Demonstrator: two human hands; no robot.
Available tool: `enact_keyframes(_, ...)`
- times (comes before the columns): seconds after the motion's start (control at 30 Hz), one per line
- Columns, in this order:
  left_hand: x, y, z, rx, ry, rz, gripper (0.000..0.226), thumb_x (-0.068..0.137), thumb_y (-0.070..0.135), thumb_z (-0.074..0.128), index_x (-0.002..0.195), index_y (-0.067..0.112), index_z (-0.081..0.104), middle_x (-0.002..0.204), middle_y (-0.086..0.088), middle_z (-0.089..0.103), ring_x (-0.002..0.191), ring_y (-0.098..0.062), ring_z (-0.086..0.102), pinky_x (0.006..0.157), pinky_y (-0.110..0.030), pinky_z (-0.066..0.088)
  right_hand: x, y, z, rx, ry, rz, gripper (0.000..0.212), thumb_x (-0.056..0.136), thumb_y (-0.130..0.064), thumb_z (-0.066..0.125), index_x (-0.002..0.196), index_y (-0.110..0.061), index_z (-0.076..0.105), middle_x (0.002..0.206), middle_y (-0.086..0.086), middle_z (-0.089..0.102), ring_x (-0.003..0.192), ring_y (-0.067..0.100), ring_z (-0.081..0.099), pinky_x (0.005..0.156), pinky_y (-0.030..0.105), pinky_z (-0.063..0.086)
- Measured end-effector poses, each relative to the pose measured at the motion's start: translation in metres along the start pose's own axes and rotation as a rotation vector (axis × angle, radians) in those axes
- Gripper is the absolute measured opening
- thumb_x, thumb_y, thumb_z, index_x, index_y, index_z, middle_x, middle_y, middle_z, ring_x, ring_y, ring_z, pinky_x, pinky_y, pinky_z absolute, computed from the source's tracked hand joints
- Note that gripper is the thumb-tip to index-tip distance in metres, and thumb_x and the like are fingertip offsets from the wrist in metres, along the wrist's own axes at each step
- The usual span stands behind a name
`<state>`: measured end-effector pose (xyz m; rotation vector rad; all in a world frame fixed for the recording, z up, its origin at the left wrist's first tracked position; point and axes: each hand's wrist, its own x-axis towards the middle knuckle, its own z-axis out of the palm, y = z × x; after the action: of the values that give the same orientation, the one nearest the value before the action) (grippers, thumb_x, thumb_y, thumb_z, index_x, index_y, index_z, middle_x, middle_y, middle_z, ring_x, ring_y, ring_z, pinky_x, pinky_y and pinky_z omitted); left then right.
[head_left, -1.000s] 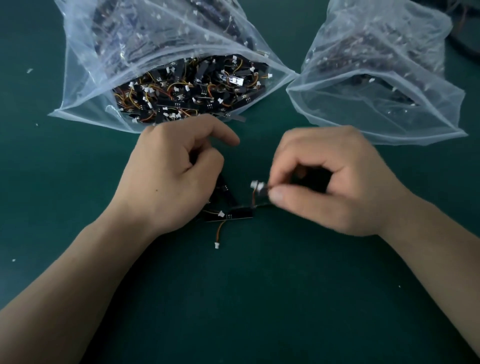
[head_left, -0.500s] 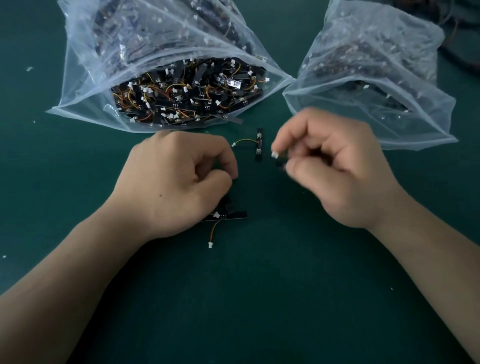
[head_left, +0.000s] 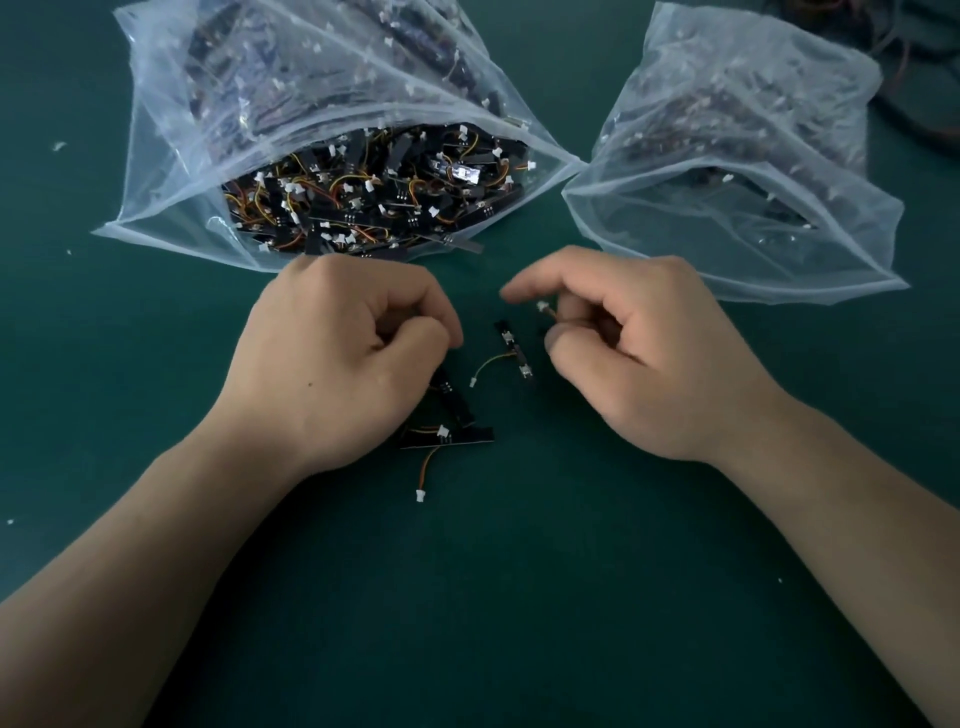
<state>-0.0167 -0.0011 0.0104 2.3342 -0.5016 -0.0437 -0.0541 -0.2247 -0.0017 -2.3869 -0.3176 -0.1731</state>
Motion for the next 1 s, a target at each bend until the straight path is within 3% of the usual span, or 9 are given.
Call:
enact_keyframes(0.13,-0.001,0.002,-0.002,0.024,-0.062,0.004,0.024,0.073,0.025,0.051,0.075,0.036,0.072,0.056,0.013,0.063,0.059,-0.015,0.060,0.059,-0.027,0.044,0.003,0.003,0.003,-0.052,0.212,0.030,0.020,0.100,-0.016,0.060,0.110,-0.022,0.076,0.078,-0.016,0.063,0.070,0.010,0.060,0.063,0.028,0.045)
enact_keyframes(0.27,-0.001,0.000,0.000,0.046,-0.057,0.005,0.023,0.076,0.029,0.052,0.080,0.039,0.073,0.062,0.023,0.063,0.058,-0.005,0.058,0.061,-0.026,0.039,0.003,0.002,0.003,-0.070,0.111,0.055,0.023,0.103,-0.030,0.058,0.115,-0.026,0.077,0.092,-0.016,0.067,0.088,0.006,0.064,0.078,0.034,0.053)
enact_keyframes(0.47,-0.003,-0.002,0.002,0.049,-0.057,0.064,0.015,0.077,0.033,0.063,0.086,0.041,0.073,0.075,0.023,0.066,0.063,-0.002,0.058,0.059,-0.023,0.037,0.003,0.005,0.002,-0.093,0.080,0.026,0.022,0.095,-0.017,0.071,0.114,-0.028,0.076,0.078,-0.016,0.058,0.068,0.010,0.055,0.070,0.038,0.052)
enact_keyframes(0.67,0.000,-0.008,0.006,0.034,0.044,0.095,0.019,0.091,0.022,0.079,0.094,0.040,0.073,0.072,0.045,0.055,0.063,0.009,0.053,0.058,-0.022,0.033,0.004,0.006,0.002,-0.036,0.087,0.022,0.028,0.090,-0.008,0.068,0.111,-0.025,0.077,0.088,-0.020,0.063,0.067,0.016,0.059,0.069,0.034,0.053)
enact_keyframes(0.87,0.002,-0.013,0.008,0.010,0.115,0.053,0.017,0.091,0.018,0.075,0.093,0.035,0.074,0.073,0.029,0.062,0.060,-0.011,0.056,0.053,-0.010,0.038,0.003,0.004,0.001,-0.005,0.067,0.025,0.029,0.090,-0.010,0.063,0.109,-0.026,0.078,0.087,-0.017,0.063,0.070,0.017,0.059,0.069,0.038,0.053)
enact_keyframes(1.0,0.002,-0.014,0.008,0.025,0.084,0.031,0.012,0.084,0.040,0.067,0.095,0.036,0.072,0.079,0.016,0.062,0.066,-0.008,0.058,0.056,-0.016,0.039,0.002,0.005,-0.001,0.010,0.044,0.032,0.030,0.087,-0.016,0.061,0.111,-0.027,0.076,0.080,-0.013,0.059,0.069,0.018,0.056,0.065,0.034,0.049)
